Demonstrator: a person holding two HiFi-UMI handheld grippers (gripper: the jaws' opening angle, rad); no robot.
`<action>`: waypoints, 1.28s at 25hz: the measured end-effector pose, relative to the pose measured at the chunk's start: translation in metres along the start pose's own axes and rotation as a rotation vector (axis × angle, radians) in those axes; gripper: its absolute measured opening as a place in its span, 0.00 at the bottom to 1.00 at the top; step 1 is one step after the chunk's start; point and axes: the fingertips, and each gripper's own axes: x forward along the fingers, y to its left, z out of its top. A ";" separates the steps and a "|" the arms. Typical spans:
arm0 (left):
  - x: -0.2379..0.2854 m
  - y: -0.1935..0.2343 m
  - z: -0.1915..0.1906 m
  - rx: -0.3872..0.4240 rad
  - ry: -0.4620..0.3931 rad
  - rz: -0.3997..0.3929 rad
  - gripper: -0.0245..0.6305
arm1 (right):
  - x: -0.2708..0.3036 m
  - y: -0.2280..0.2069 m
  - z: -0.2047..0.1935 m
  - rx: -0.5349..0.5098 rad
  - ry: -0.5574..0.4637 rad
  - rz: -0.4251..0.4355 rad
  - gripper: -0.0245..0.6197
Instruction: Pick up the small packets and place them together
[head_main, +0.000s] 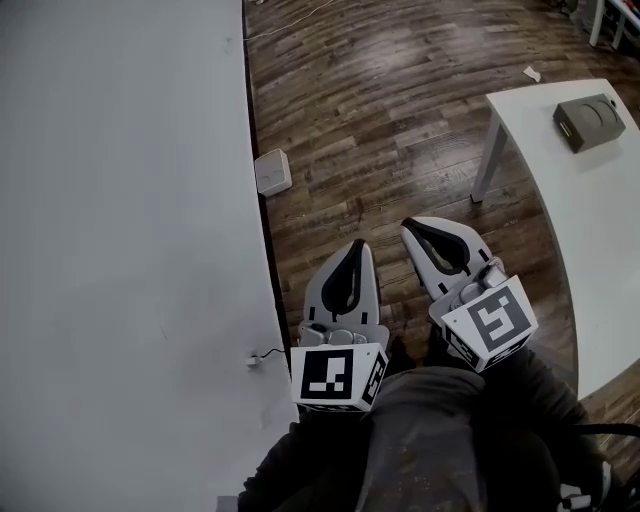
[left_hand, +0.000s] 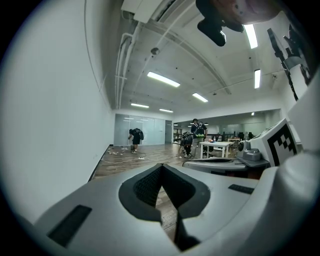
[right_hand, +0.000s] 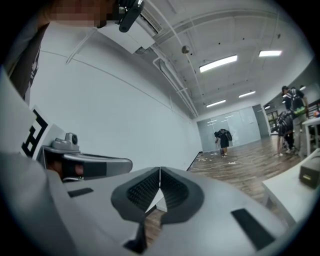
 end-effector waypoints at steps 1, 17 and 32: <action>0.005 0.003 0.000 -0.001 0.003 0.002 0.04 | 0.006 -0.003 -0.001 0.004 0.001 0.002 0.04; 0.130 0.135 -0.007 -0.090 0.017 -0.048 0.04 | 0.168 -0.051 -0.025 0.000 0.121 -0.050 0.05; 0.236 0.151 -0.001 -0.107 0.032 -0.314 0.04 | 0.228 -0.122 -0.006 -0.033 0.124 -0.277 0.04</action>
